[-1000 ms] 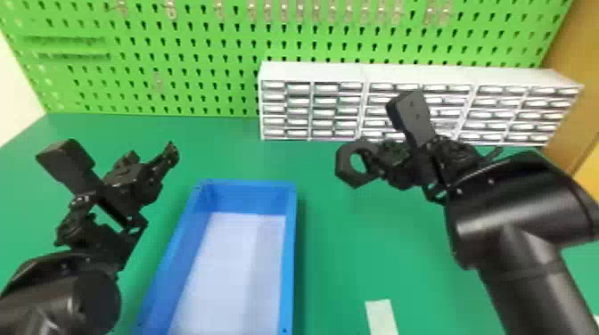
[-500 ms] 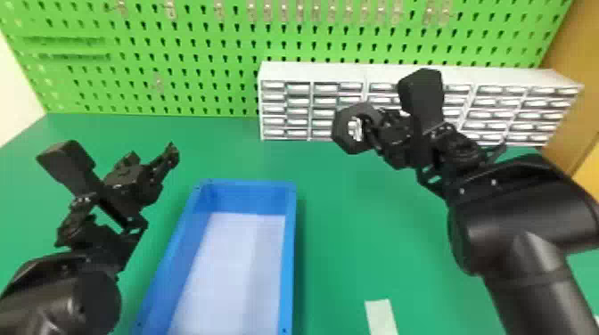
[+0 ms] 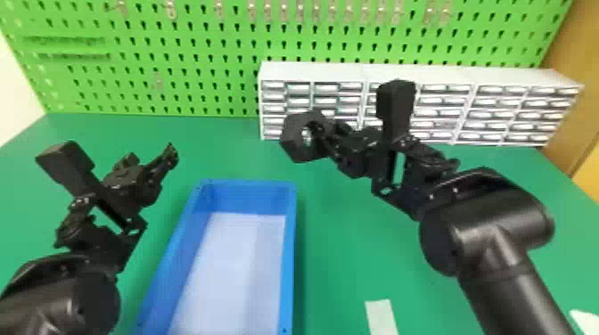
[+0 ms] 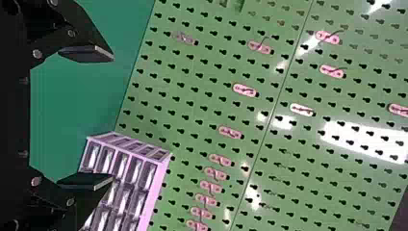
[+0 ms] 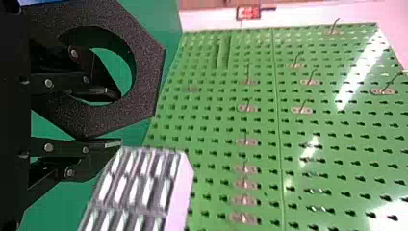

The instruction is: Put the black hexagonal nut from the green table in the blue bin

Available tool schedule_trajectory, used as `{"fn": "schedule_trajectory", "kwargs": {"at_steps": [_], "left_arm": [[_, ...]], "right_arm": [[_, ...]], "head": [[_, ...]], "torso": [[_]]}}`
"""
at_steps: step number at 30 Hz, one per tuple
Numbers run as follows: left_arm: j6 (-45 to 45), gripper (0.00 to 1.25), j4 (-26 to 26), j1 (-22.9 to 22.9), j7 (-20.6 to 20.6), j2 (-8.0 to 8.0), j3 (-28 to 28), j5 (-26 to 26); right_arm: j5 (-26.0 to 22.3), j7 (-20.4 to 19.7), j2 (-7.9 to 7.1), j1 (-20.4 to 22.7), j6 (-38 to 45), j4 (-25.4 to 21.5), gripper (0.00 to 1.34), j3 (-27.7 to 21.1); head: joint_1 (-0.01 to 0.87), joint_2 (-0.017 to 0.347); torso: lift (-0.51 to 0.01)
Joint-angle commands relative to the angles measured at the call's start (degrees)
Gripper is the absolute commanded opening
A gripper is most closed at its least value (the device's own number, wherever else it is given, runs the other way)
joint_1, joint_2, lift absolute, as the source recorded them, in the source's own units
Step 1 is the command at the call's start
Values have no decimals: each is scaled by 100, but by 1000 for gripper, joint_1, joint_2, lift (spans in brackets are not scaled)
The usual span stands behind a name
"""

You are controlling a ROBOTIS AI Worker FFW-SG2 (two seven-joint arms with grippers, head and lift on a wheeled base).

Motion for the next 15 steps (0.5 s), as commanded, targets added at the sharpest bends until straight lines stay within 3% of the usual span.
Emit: {"fn": "schedule_trajectory", "kwargs": {"at_steps": [1, 8, 15], "left_arm": [[1, 876, 0, 15, 0, 0, 10, 0], [1, 876, 0, 24, 0, 0, 19, -9], [1, 876, 0, 33, 0, 0, 19, -9]], "right_arm": [[-494, 66, -71, -73, 12, 152, 307, 225], [-1628, 102, -229, -249, 100, 460, 307, 673], [-1751, 102, -308, -355, 135, 477, 307, 1139]], "head": [[666, 32], [666, 32], [666, 32]], "torso": [[-100], [-100], [-100]]}}
